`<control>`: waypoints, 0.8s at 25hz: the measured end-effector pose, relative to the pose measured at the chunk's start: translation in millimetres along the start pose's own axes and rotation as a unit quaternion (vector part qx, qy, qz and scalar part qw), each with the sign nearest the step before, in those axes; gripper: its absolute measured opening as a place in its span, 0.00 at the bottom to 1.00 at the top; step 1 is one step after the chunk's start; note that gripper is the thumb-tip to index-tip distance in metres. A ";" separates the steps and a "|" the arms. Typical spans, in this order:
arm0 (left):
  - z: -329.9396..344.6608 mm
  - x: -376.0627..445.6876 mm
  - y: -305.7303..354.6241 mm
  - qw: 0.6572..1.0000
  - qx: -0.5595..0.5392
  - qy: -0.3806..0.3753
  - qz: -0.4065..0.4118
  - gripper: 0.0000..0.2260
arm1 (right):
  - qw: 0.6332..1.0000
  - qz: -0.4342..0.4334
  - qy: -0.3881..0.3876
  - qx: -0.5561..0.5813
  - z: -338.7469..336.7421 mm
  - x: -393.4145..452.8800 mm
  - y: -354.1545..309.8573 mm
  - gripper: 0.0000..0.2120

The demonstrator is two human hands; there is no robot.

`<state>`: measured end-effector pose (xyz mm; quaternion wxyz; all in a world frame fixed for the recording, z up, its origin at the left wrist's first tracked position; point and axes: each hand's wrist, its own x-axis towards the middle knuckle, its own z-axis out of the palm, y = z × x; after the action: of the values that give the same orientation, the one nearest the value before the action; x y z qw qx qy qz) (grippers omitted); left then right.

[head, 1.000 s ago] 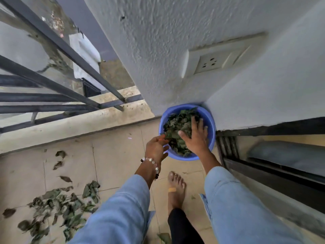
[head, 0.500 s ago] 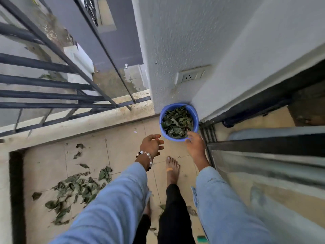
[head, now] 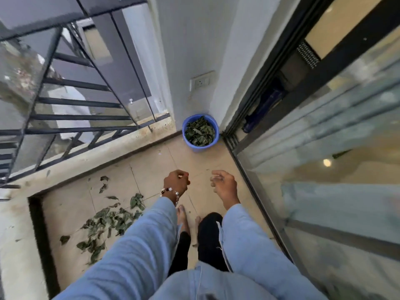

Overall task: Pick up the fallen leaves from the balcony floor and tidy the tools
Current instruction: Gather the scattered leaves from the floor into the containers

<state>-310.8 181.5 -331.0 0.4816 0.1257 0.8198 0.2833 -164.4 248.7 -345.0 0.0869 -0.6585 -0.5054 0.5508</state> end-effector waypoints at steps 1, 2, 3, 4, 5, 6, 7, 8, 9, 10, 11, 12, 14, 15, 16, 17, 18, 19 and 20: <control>6.5 -10.1 -7.6 0.999 0.035 -0.010 0.020 0.06 | 1.000 -0.002 -0.007 -0.006 -8.8 -14.3 9.2 0.10; 14.6 -18.9 -15.5 0.996 0.072 -0.023 0.036 0.06 | 1.000 -0.007 -0.008 -0.015 -19.1 -25.6 23.2 0.10; 22.7 -25.7 -23.4 0.993 0.104 -0.036 0.051 0.06 | 1.000 -0.012 -0.004 -0.024 -30.0 -36.1 36.3 0.10; 30.8 -32.6 -31.4 0.987 0.135 -0.048 0.066 0.07 | 1.000 -0.009 0.001 -0.029 -41.9 -45.2 51.1 0.10; 41.7 -42.3 -38.4 0.981 0.164 -0.062 0.078 0.07 | 1.000 0.000 0.008 -0.029 -57.5 -56.2 67.2 0.11; 52.8 -52.2 -43.8 0.975 0.189 -0.073 0.087 0.07 | 1.000 0.012 0.014 -0.023 -73.3 -64.8 84.3 0.11; 65.3 -61.9 -47.9 0.970 0.207 -0.083 0.095 0.07 | 0.999 0.024 0.022 -0.017 -89.3 -72.4 103.6 0.12; 79.5 -71.4 -51.0 0.966 0.219 -0.091 0.103 0.07 | 0.999 0.031 0.036 -0.010 -106.0 -79.6 124.4 0.12; 95.1 -81.3 -53.8 0.963 0.228 -0.096 0.109 0.07 | 0.998 0.036 0.049 -0.005 -123.0 -86.9 146.6 0.13; 112.3 -92.5 -58.1 0.962 0.230 -0.098 0.112 0.06 | 0.998 0.041 0.057 0.000 -140.1 -94.2 171.1 0.14; 128.0 -102.0 -63.1 0.963 0.224 -0.098 0.111 0.05 | 0.997 0.045 0.059 0.004 -155.9 -102.9 188.6 0.13; 142.4 -112.2 -68.9 0.965 0.219 -0.100 0.108 0.05 | 0.997 0.051 0.063 0.010 -170.4 -110.9 204.4 0.13; 178.7 -142.6 -87.0 0.961 0.228 -0.115 0.109 0.06 | 0.995 0.061 0.075 0.034 -202.3 -132.0 241.9 0.12; 196.0 -157.9 -96.2 0.955 0.242 -0.123 0.117 0.07 | 0.994 0.066 0.081 0.036 -215.5 -141.8 260.2 0.12; 212.3 -173.0 -104.4 0.949 0.258 -0.128 0.128 0.07 | 0.993 0.072 0.087 0.035 -226.5 -149.2 278.4 0.12; 226.5 -188.4 -111.9 0.944 0.267 -0.134 0.139 0.08 | 0.992 0.081 0.090 0.036 -234.4 -156.0 298.0 0.12; 238.1 -202.3 -119.4 0.940 0.272 -0.140 0.149 0.08 | 0.991 0.091 0.094 0.041 -240.2 -163.9 314.2 0.11; 248.1 -214.5 -126.6 0.936 0.278 -0.144 0.161 0.09 | 0.989 0.100 0.096 0.045 -245.4 -171.7 327.2 0.10; 255.0 -223.6 -133.0 0.931 0.288 -0.146 0.170 0.09 | 0.989 0.106 0.095 0.042 -248.7 -178.4 337.2 0.10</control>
<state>30.4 54.5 -344.0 0.4838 0.4366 0.7530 0.0912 251.0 63.0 -363.5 0.1033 -0.7534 -0.3989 0.5125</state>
